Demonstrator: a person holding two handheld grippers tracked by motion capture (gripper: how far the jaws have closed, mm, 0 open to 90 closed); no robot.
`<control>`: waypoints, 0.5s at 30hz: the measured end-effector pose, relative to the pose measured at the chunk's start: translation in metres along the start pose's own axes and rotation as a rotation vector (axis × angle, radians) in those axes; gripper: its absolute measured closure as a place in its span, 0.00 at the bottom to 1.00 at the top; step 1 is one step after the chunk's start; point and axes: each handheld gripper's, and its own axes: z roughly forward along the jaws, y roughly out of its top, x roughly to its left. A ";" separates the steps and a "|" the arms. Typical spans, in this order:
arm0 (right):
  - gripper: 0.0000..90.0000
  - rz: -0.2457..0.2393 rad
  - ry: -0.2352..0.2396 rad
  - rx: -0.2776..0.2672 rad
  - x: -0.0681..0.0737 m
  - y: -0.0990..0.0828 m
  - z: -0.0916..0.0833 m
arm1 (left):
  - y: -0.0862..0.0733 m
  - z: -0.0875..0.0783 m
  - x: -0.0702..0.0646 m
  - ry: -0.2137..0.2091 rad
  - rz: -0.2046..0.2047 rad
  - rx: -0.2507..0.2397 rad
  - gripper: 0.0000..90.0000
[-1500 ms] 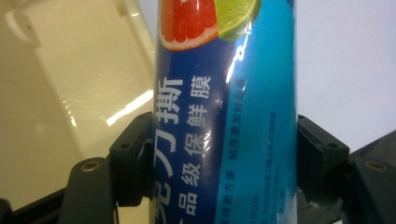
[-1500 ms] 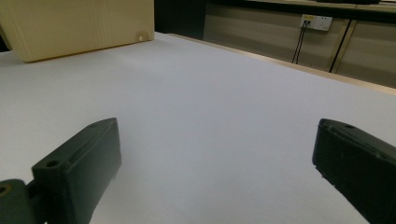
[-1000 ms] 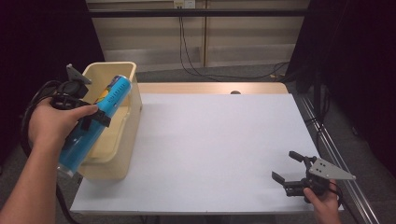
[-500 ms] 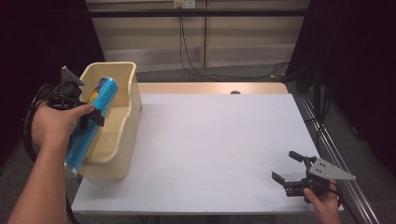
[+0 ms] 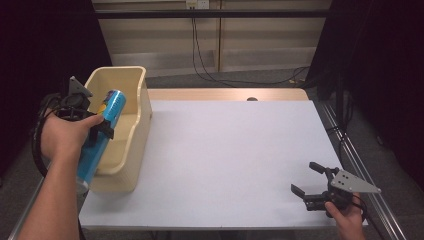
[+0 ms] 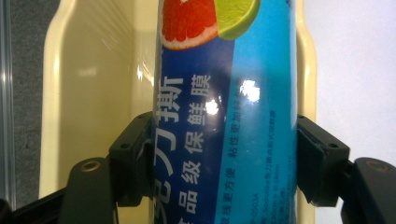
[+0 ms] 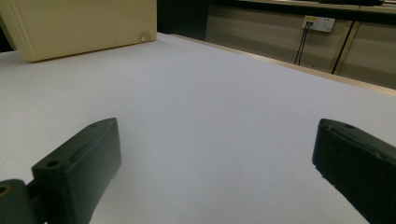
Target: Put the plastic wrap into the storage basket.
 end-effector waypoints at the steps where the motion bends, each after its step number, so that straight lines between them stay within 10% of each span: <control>1: 0.01 0.001 -0.001 0.000 0.000 0.000 0.000 | 0.000 0.001 0.000 0.004 -0.003 0.002 0.35; 15: 0.01 -0.003 -0.003 -0.002 0.000 0.001 0.000 | 0.001 0.002 -0.004 -0.012 -0.002 0.029 0.35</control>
